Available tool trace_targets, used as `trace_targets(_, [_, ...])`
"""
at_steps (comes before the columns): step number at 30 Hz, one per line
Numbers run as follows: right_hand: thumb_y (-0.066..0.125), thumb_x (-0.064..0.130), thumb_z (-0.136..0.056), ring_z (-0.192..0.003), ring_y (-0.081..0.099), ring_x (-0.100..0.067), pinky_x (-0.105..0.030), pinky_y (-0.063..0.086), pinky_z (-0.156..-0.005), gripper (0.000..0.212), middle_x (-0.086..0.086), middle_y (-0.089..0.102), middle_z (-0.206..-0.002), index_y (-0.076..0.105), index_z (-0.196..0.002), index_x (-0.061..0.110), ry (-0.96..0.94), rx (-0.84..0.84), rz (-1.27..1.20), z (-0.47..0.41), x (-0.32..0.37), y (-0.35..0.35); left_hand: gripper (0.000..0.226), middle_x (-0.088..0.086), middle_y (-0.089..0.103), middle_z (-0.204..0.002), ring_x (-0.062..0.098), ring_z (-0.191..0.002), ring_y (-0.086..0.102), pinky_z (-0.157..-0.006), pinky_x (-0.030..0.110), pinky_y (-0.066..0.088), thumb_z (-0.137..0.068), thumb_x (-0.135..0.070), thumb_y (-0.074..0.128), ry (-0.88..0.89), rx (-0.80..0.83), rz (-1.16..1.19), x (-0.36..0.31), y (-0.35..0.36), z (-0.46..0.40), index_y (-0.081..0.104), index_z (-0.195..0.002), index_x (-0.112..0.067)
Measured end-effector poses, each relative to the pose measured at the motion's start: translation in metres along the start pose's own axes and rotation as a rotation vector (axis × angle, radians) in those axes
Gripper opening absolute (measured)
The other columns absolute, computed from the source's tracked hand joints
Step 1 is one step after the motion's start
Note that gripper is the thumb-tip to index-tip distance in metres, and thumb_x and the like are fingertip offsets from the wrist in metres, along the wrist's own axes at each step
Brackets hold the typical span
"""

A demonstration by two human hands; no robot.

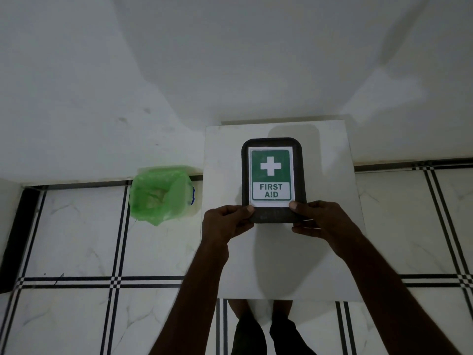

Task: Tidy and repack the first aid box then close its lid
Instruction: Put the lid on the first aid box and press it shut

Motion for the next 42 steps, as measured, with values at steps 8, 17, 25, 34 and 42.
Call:
trace_targets(8, [0.064,0.043,-0.088,-0.096,0.067,-0.027,-0.04,0.057,-0.086,0.048,-0.011,0.07,-0.108,0.061,-0.112,0.002,-0.279,-0.134,0.207,-0.044,0.098,-0.001,0.071,0.012,0.066,-0.121,0.027,-0.107,0.066,-0.088,0.039,0.059,-0.079,-0.046,0.076,0.166,0.081,-0.435,-0.068,0.007,-0.032,0.055,-0.132,-0.003])
trace_targets(17, [0.068,0.03,-0.087,-0.086,0.07,-0.026,-0.033,0.057,-0.078,0.04,-0.018,0.072,-0.099,0.06,-0.104,-0.004,-0.229,-0.068,0.226,-0.081,0.119,-0.001,0.042,0.017,0.071,-0.093,0.025,-0.085,0.069,-0.079,0.036,0.061,-0.082,-0.032,0.077,0.217,0.06,-0.417,-0.119,0.045,-0.089,0.07,-0.097,0.006])
trace_targets(25, [0.06,0.036,-0.092,-0.077,0.066,-0.021,-0.027,0.054,-0.068,0.037,-0.014,0.07,-0.085,0.065,-0.086,-0.001,-0.336,-0.13,0.367,-0.085,0.11,0.005,0.041,0.012,0.068,-0.089,0.02,-0.077,0.064,-0.07,0.027,0.056,-0.083,-0.026,0.077,0.14,0.014,-0.372,-0.116,0.049,-0.097,0.068,-0.105,0.007])
trace_targets(34, [0.054,0.045,-0.094,-0.082,0.066,-0.022,-0.033,0.055,-0.074,0.041,-0.008,0.07,-0.089,0.063,-0.093,0.005,-0.332,-0.177,0.321,-0.073,0.091,0.006,0.043,0.011,0.072,-0.108,0.023,-0.098,0.068,-0.085,0.037,0.059,-0.092,-0.042,0.063,0.199,0.049,-0.373,-0.088,0.045,-0.075,0.064,-0.117,-0.007])
trace_targets(42, [0.055,0.042,-0.093,-0.089,0.064,-0.016,-0.028,0.051,-0.066,0.033,0.0,0.068,-0.099,0.059,-0.112,0.015,-0.2,-0.028,0.173,-0.052,0.051,0.004,0.035,0.005,0.075,-0.11,0.019,-0.103,0.071,-0.076,0.027,0.058,-0.092,-0.032,0.065,0.174,0.15,-0.226,-0.062,0.022,-0.054,0.066,-0.122,-0.014])
Point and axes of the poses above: each hand's wrist, its own z-axis away from the middle knuckle, its own y-axis out of the palm, x = y × z, the point moved 2 cm from there along -z, towards the middle knuckle
